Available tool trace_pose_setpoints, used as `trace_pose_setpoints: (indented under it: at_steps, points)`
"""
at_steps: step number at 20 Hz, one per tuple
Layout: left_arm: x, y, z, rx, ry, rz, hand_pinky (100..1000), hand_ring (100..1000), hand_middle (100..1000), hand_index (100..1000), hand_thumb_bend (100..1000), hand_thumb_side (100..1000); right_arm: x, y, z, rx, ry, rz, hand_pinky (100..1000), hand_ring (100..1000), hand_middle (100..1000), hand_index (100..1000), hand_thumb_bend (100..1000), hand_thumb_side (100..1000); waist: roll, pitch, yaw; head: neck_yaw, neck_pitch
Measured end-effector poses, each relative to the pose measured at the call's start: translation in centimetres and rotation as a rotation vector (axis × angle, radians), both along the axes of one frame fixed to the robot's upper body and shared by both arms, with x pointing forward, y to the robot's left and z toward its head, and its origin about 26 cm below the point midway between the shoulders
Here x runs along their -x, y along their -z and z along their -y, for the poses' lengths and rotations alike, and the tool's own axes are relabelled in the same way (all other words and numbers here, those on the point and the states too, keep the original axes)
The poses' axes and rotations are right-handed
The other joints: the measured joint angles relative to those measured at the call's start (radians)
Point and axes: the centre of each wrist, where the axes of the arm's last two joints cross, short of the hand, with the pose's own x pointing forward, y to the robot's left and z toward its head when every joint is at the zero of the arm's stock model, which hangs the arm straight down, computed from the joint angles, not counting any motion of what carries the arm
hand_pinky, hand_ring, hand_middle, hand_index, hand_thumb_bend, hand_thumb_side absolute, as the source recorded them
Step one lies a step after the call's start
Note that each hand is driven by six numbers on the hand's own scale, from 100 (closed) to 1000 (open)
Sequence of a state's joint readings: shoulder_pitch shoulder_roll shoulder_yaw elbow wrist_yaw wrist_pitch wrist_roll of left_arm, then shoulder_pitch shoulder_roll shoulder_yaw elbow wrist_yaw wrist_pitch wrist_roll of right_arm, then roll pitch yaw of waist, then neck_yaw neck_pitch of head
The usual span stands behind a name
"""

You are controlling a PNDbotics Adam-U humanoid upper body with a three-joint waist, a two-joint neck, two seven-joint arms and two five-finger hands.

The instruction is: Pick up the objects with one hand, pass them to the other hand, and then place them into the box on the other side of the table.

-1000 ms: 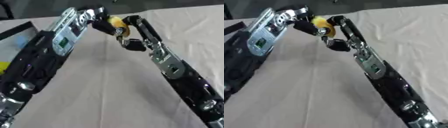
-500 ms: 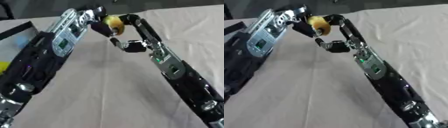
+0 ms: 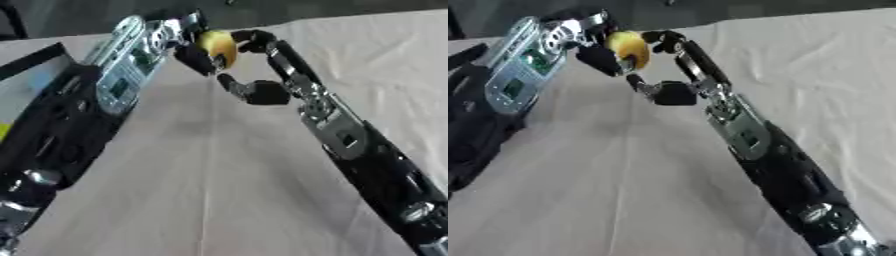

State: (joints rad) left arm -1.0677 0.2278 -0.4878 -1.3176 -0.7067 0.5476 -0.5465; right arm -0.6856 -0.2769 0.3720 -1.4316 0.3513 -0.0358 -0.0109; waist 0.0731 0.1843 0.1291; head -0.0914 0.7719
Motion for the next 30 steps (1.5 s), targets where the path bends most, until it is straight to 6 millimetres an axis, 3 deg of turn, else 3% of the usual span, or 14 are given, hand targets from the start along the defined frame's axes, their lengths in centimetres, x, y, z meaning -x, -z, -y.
trace_pose_setpoints:
  at_steps: [7, 14, 15, 16, 25, 30]
  points:
    - [1.6, -2.4, -3.0, 0.13, -0.031, 0.065, 642, 572, 465, 442, 140, 236, 0.0, 0.0, 0.5, 0.023, 0.035, -0.029, 873, 797, 819, 874, 372, 388, 0.0, 0.0, -0.002, 0.012, 0.0]
    - [1.9, -4.7, -8.9, 0.218, -0.191, 0.146, 646, 574, 469, 444, 159, 225, 0.1, -0.1, 1.7, 0.045, 0.054, -0.035, 867, 788, 807, 862, 373, 373, 0.0, 0.0, -0.004, 0.032, 0.0]
    - [1.8, -4.8, -9.8, 0.223, -0.223, 0.157, 647, 576, 471, 446, 100, 214, 0.1, -0.1, 2.0, 0.048, 0.057, -0.036, 866, 785, 804, 860, 358, 369, -0.001, 0.0, -0.004, 0.036, 0.0]
    - [1.7, -4.9, -10.7, 0.225, -0.254, 0.167, 648, 577, 471, 448, 165, 223, 0.2, -0.2, 2.2, 0.048, 0.059, -0.037, 866, 784, 802, 858, 379, 360, -0.001, 0.0, -0.004, 0.04, 0.0]
    - [0.5, -3.8, -18.5, 0.174, -0.507, 0.171, 654, 583, 479, 460, 182, 215, 0.7, -1.1, 3.4, 0.023, 0.053, -0.019, 865, 772, 789, 850, 384, 333, -0.004, 0.0, -0.004, 0.092, 0.0]
    - [0.3, -2.6, -21.6, 0.145, -0.602, 0.144, 655, 585, 483, 466, 183, 220, 1.0, -1.7, 3.5, 0.0, 0.046, 0.001, 864, 765, 784, 848, 388, 318, -0.009, 0.0, -0.004, 0.115, 0.0]
